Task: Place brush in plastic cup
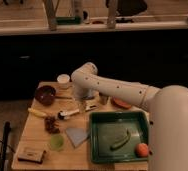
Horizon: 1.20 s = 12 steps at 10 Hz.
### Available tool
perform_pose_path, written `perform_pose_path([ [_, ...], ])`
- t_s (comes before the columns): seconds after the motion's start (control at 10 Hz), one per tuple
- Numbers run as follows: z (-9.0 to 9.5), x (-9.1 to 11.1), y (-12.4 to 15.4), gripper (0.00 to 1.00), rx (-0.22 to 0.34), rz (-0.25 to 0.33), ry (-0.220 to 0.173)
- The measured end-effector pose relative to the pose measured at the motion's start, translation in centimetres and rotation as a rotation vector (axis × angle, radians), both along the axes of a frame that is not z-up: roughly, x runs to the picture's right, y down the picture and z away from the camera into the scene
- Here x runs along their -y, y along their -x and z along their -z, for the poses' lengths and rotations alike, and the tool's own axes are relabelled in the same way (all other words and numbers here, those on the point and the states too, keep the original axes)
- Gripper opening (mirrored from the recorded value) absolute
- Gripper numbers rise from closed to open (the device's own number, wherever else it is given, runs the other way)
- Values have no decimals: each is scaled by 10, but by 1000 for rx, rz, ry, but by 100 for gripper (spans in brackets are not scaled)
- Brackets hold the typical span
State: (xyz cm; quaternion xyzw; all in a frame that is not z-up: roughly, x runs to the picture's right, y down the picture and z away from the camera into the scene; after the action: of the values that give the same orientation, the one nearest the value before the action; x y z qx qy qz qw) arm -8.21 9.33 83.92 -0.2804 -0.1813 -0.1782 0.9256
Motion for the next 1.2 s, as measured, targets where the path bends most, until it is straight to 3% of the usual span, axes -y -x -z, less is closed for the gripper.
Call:
perform_pose_path([
  [0.3,-22,-17,1,80,-7,-28,29],
  [1.0,-54,-42,5,80,-1,-45,45],
  [1.2,-58,-44,7,70,-5,-43,44],
])
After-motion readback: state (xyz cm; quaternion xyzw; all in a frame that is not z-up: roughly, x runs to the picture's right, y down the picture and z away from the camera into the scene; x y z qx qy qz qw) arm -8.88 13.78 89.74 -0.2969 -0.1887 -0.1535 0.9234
